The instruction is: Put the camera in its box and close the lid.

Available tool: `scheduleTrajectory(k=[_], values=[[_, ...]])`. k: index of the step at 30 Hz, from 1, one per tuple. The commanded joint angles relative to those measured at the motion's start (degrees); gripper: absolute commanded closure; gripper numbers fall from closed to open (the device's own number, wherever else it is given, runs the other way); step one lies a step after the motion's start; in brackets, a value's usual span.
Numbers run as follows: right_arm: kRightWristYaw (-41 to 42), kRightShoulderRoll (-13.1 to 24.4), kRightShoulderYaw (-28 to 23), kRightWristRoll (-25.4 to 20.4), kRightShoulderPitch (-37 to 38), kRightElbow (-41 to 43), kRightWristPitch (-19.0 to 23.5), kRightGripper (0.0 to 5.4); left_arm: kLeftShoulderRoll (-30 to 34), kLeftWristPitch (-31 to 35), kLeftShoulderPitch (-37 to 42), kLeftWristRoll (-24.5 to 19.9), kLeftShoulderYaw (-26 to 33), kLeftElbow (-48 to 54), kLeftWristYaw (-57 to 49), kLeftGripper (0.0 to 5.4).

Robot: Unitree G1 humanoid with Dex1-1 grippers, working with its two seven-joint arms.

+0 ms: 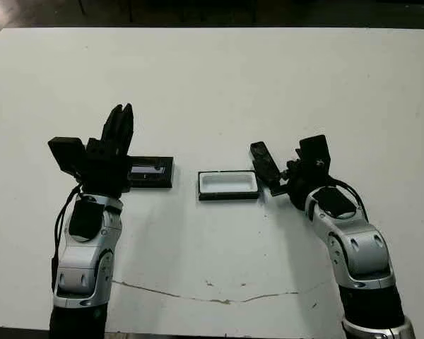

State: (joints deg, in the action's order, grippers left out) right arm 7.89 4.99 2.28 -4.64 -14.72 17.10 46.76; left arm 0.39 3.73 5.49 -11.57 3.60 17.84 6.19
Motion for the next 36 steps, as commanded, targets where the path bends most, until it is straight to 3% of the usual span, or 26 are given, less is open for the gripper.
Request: scheduleTrajectory(k=[1, 7, 11, 13, 17, 19, 25, 36], values=[[-0.37, -0.05, -0.61, -0.50, 0.03, -1.23, 0.74, 0.75, 0.93, 0.77, -1.19, 0.27, 0.26, -0.39, 0.01, 5.40], [-0.33, 0.49, -0.23, -0.08, -0.59, -1.57, 0.32, 1.54, 0.79, 1.00, -1.13, 0.11, 0.23, -0.32, -0.05, 5.40], [0.23, 1.17, 1.23, 0.29, 0.11, -1.13, 0.27, 2.36, 0.79, 0.81, -1.14, 0.13, 0.15, -0.25, 0.02, 5.40], [0.40, 1.54, 2.21, 0.56, 0.81, -1.31, 0.01, 2.25, 0.86, 0.89, -1.19, 0.33, 0.08, -0.11, -0.05, 5.40], [1.74, 3.45, 4.75, 1.53, 1.42, -2.35, -0.19, 1.47, 0.74, 1.08, -1.24, 0.67, -0.05, 0.15, -0.40, 5.40], [2.38, 4.02, 5.38, 1.55, 1.71, -3.00, -0.78, 1.45, 0.64, 1.19, -1.28, 0.34, -0.03, 0.27, -0.29, 5.40], [4.17, 5.89, 7.23, 1.90, 2.19, -4.66, -1.97, 2.17, 0.65, 1.31, -1.39, 0.13, 0.05, 0.34, -0.28, 5.40], [3.57, 6.05, 7.73, 2.46, 3.92, -4.76, -0.16, 4.43, 0.81, 1.40, -1.35, 0.24, 0.11, 0.41, -0.25, 5.40]])
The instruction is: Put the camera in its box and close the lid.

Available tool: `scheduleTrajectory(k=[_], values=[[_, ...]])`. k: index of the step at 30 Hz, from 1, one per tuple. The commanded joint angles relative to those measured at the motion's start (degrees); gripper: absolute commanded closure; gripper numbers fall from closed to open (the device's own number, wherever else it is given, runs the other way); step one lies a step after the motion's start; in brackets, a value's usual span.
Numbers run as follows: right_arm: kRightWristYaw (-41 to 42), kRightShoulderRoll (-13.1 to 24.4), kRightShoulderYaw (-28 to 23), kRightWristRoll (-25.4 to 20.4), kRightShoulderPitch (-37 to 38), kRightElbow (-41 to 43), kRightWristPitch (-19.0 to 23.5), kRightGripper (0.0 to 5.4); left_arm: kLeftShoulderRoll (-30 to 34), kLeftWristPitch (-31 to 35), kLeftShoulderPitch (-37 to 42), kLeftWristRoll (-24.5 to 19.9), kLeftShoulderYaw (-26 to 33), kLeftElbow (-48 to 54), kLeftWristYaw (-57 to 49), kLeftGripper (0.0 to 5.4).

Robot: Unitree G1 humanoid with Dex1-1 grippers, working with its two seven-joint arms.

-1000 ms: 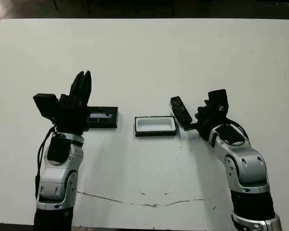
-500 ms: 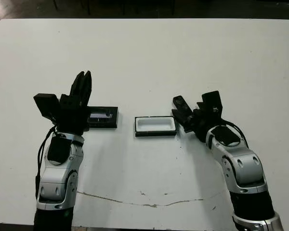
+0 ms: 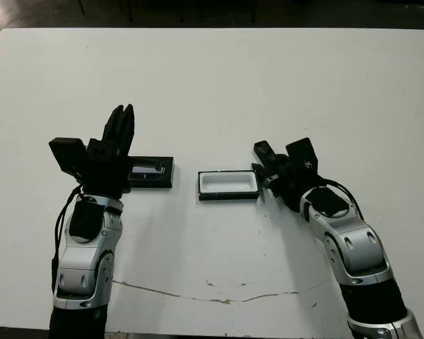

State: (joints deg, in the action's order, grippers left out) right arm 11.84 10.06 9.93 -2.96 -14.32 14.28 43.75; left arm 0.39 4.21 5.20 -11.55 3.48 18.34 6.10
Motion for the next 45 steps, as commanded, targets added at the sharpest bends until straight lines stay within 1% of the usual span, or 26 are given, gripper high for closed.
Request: scheduleTrajectory(k=[1, 3, 4, 9, 12, 14, 16, 21, 24, 26, 27, 29, 32, 34, 36, 38, 43, 45], values=[[-0.64, 0.64, -0.31, 0.59, 3.88, -1.74, 2.73, 4.61, 0.84, 0.96, -1.05, 0.31, 0.19, -0.05, -0.17, 5.40], [-0.78, 0.18, -0.94, 0.23, 4.40, -1.49, 2.26, 4.80, 0.85, 1.04, -0.96, 0.40, 0.19, -0.10, -0.21, 5.40], [-0.64, 0.28, -0.99, 0.21, 4.65, -1.25, 1.83, 4.82, 0.85, 0.96, -0.94, 0.43, 0.20, -0.17, -0.19, 5.40], [0.32, 0.86, -1.12, -0.28, 5.43, -0.08, 1.04, 4.82, 0.76, 1.22, -0.96, 0.15, 0.31, -0.02, -0.14, 5.40], [1.60, 1.85, -1.25, -0.59, 5.54, 0.52, -0.40, 4.82, 0.79, 1.16, -0.92, 0.07, 0.39, -0.09, -0.11, 5.40], [1.54, 1.96, -2.37, -1.07, 5.07, 1.81, 0.62, 4.82, 1.02, 0.79, -0.94, 0.25, 0.42, -0.27, 0.09, 5.40], [2.04, 2.69, -3.51, -1.47, 4.57, 3.07, 0.15, 4.82, 1.13, 0.53, -0.95, 0.43, 0.48, -0.37, 0.13, 5.40], [5.47, 3.95, -10.25, -6.93, 1.93, 5.83, -0.75, 4.89, 0.96, 1.41, -1.01, 0.24, 0.54, 0.17, -0.16, 5.40], [9.84, 6.10, -12.95, -10.52, -0.41, 5.56, -3.22, 4.89, 0.66, 1.46, -1.07, 0.20, 0.38, 0.21, -0.32, 5.40], [14.59, 8.20, -13.95, -13.40, -2.69, 4.43, -5.13, 4.89, 0.50, 1.39, -1.12, 0.26, 0.26, 0.14, -0.44, 5.40], [17.12, 9.50, -13.68, -14.00, -3.65, 3.62, -6.98, 4.90, 0.44, 1.24, -1.16, 0.46, 0.17, 0.08, -0.59, 5.40], [20.92, 11.24, -12.83, -15.22, -5.33, 2.34, -8.89, 4.90, 0.43, 1.12, -1.27, 0.68, 0.02, 0.10, -0.75, 5.40], [25.47, 13.91, -9.72, -14.74, -7.64, 1.38, -11.26, 4.91, 0.43, 1.00, -1.44, 0.89, -0.17, 0.20, -0.93, 5.40], [27.97, 15.22, -7.68, -14.60, -9.18, 0.68, -11.88, 4.91, 0.32, 0.93, -1.50, 0.82, -0.22, 0.20, -0.95, 5.40], [30.70, 17.05, -5.00, -13.42, -11.00, 0.12, -12.81, 4.91, 0.34, 0.67, -1.60, 0.82, -0.25, 0.15, -0.84, 5.40], [32.96, 18.14, -2.77, -13.12, -13.02, -0.43, -11.97, 4.91, 0.31, 0.66, -1.75, 0.82, -0.28, 0.30, -0.88, 5.40], [38.68, 19.77, 2.16, -12.10, -17.86, -4.14, -11.97, 4.91, 0.26, 0.29, -2.30, 1.14, -0.30, 0.58, -1.12, 5.40], [41.53, 20.27, 4.13, -11.32, -19.66, -6.29, -13.17, 4.91, 0.34, 0.19, -2.48, 1.40, -0.32, 0.65, -1.25, 5.40]])
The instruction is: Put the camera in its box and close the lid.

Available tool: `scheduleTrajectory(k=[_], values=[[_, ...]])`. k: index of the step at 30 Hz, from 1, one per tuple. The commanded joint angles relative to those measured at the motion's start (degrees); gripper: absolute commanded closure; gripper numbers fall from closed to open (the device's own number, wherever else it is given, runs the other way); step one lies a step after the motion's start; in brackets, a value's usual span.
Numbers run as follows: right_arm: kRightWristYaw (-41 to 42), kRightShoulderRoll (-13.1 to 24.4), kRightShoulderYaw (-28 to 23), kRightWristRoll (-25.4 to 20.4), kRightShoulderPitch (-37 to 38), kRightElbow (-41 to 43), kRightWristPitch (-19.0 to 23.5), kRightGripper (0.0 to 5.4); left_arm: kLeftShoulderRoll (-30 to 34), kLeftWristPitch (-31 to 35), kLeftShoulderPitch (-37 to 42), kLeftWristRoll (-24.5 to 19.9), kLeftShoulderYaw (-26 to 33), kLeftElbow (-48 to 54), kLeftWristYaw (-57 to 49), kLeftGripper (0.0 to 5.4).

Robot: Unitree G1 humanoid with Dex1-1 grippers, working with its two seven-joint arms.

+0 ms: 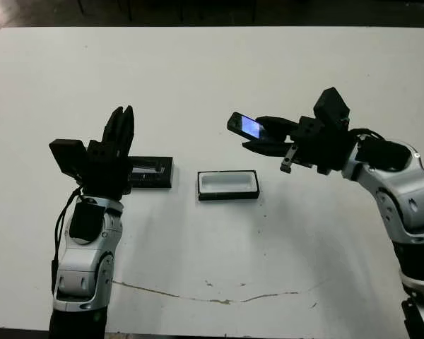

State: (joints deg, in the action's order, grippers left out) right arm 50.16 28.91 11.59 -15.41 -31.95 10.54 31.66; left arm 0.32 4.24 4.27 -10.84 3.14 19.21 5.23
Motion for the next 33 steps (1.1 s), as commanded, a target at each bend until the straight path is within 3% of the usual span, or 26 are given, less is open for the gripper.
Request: scheduleTrajectory(k=[1, 5, 19, 33], values=[[4.86, 1.54, 3.38, 1.46, -2.85, -3.84, -2.16, 4.91, 0.38, 0.24, -1.63, 0.66, 0.04, -0.16, -0.45, 5.40], [10.22, 1.78, 6.42, 2.45, -5.44, -7.75, -4.18, 4.91, 0.43, 0.12, -1.85, 0.65, 0.05, -0.15, -0.39, 5.40], [21.58, 3.08, 11.63, 5.77, -10.67, -12.34, -5.06, 4.91, 0.62, 0.16, -1.22, 1.14, -0.12, -0.59, -0.48, 5.40], [22.23, 2.07, 15.20, 10.53, -10.16, -15.16, -7.48, 4.91, 0.19, 0.04, -1.51, 1.31, -0.38, -0.18, -0.47, 5.40]])
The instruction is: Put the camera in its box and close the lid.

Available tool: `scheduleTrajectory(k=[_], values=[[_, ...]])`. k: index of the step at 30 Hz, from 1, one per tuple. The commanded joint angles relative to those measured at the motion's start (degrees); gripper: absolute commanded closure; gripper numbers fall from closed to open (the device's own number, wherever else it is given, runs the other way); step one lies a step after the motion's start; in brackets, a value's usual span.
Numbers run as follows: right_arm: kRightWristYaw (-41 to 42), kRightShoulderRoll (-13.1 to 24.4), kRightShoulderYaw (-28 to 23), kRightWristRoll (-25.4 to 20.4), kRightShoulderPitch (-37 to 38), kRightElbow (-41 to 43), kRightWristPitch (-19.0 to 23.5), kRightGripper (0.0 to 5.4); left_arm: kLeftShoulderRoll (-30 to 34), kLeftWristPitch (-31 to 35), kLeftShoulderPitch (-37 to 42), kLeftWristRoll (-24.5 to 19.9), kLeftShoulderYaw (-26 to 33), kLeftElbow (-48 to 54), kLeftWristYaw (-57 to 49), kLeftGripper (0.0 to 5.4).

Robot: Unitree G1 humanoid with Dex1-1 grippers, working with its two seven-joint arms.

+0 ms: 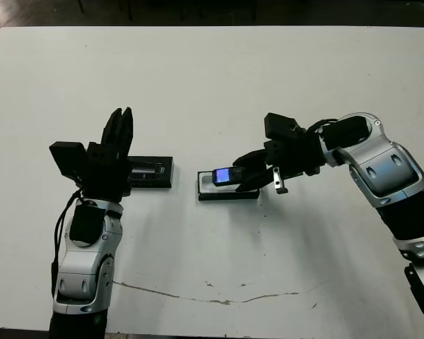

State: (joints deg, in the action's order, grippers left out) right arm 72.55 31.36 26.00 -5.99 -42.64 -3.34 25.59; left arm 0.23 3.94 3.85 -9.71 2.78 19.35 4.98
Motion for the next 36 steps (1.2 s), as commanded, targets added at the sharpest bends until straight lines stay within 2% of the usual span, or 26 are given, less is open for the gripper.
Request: scheduleTrajectory(k=[1, 7, 10, 14, 24, 34, 36], values=[[-0.28, -0.56, 0.89, 1.39, 0.70, -1.65, -2.02, 4.91, 0.20, 0.21, -1.10, 0.16, -0.01, -0.45, -0.24, 5.40], [-0.32, -1.74, 0.96, 2.38, 2.11, -4.18, -7.24, 4.91, 0.10, 0.18, -1.31, -0.06, 0.12, -0.39, -0.27, 5.40], [-0.28, -2.02, 1.31, 3.01, 2.84, -4.42, -8.51, 4.91, 0.01, 0.50, -1.41, -0.16, 0.17, -0.17, -0.44, 5.40], [-0.45, -2.35, 1.86, 3.70, 3.36, -3.70, -7.64, 4.91, -0.03, 0.24, -1.44, -0.31, 0.16, -0.38, -0.31, 5.40], [-2.56, -3.60, 3.01, 4.80, 3.42, -0.90, -2.24, 4.91, 0.00, 0.25, -1.71, -0.27, 0.06, -0.20, -0.32, 5.40], [-4.37, -5.38, 4.50, 5.49, 3.44, 1.38, 0.14, 4.91, -0.13, -0.08, -2.12, 0.07, -0.38, -0.02, -0.69, 5.40], [-4.67, -6.01, 4.07, 4.70, 3.54, 1.35, 2.79, 4.91, -0.12, -0.23, -2.21, 0.18, -0.46, -0.11, -0.82, 5.40]])
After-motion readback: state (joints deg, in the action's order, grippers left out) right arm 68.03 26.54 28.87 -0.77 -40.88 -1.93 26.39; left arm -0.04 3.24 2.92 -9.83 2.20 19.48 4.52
